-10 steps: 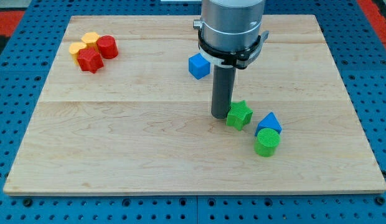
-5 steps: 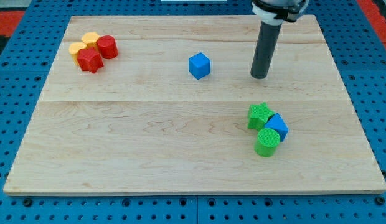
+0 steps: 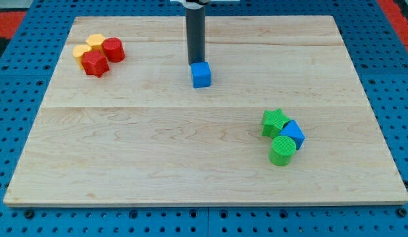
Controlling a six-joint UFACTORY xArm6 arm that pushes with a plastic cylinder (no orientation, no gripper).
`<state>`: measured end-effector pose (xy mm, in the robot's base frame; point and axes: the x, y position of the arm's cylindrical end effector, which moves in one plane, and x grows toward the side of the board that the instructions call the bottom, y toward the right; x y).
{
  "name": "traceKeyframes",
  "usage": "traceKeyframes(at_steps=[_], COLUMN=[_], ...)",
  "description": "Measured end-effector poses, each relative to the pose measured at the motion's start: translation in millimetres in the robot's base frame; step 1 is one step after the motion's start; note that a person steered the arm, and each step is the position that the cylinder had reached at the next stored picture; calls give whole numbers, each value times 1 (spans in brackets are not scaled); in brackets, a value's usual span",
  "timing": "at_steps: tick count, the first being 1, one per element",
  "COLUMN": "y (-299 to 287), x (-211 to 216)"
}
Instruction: Slide blue cube into the group of blocks
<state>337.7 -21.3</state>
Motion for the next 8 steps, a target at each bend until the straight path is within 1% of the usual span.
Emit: traceKeyframes(at_steps=[1, 8], y=[18, 16], x=[4, 123])
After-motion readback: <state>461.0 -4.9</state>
